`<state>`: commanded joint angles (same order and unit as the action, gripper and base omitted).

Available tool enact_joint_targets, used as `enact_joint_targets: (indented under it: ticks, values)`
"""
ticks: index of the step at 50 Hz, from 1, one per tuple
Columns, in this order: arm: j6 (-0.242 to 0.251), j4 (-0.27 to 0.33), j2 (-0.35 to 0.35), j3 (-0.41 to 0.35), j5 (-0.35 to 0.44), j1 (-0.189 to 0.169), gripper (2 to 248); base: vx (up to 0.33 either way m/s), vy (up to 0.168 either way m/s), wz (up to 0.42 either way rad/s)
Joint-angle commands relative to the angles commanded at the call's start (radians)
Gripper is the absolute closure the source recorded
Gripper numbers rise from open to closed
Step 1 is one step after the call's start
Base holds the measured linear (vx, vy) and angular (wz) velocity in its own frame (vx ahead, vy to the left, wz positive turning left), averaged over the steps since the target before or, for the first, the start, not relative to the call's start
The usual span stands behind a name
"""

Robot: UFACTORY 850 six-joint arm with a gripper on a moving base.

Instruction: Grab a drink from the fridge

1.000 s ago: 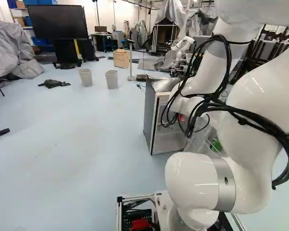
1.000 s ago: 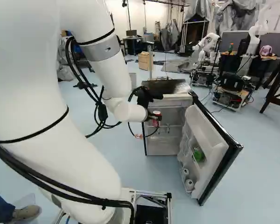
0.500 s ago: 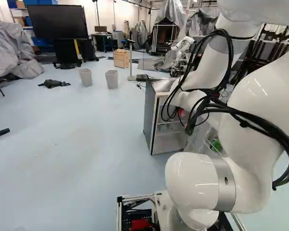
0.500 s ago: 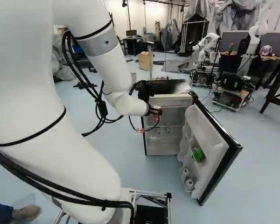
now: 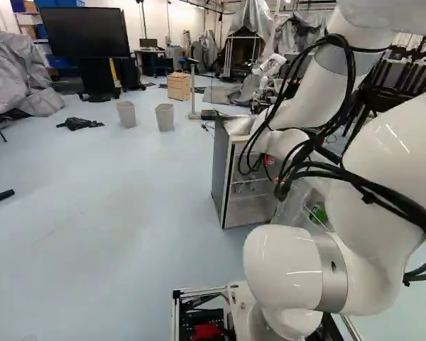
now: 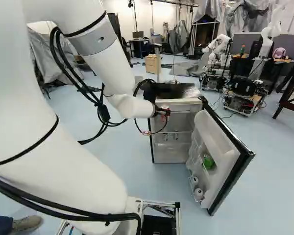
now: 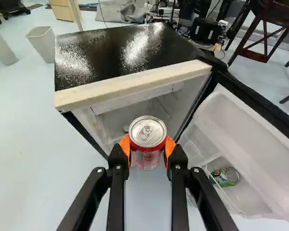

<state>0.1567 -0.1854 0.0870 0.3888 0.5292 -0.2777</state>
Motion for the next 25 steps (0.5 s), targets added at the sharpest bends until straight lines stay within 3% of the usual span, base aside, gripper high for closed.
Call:
enact_joint_targets:
  ticks: [25]
  values:
    - [0.0,0.0,0.008,0.057,-0.024,0.023,160,0.0,0.0,0.0]
